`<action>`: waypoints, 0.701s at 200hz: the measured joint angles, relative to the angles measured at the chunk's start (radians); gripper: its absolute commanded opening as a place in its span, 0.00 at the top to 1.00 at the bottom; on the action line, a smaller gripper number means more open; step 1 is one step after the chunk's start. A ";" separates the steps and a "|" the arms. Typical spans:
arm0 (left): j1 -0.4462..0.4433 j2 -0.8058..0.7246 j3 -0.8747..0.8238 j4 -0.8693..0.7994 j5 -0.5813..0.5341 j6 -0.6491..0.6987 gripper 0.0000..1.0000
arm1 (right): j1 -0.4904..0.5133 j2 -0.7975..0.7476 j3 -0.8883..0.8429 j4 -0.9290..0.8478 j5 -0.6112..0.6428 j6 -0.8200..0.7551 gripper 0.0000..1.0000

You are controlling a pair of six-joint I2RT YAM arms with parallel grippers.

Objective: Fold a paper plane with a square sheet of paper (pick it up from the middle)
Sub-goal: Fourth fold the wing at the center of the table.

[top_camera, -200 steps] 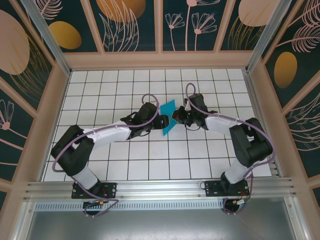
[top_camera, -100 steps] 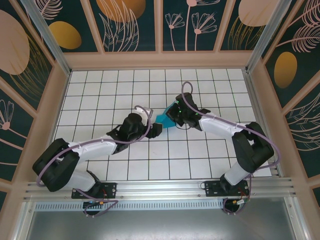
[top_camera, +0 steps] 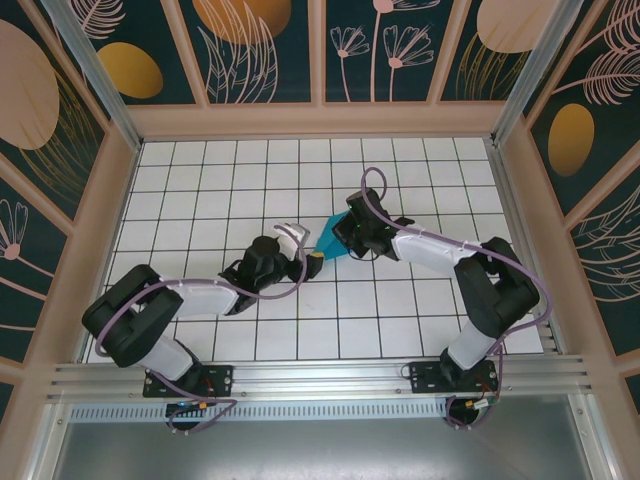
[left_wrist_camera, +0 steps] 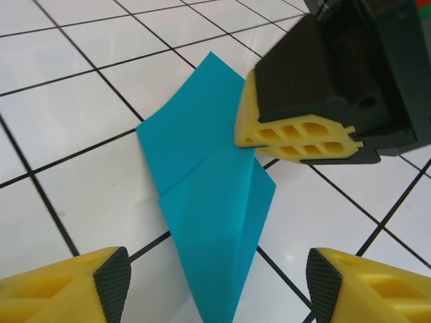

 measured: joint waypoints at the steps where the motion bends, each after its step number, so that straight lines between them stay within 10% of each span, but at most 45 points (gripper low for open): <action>1: 0.000 0.002 0.000 0.002 0.000 0.001 0.32 | 0.000 0.000 0.000 0.000 0.000 0.000 1.00; 140: 0.000 0.238 0.105 0.055 0.049 0.159 0.77 | -0.008 0.033 0.007 -0.038 -0.076 0.026 0.93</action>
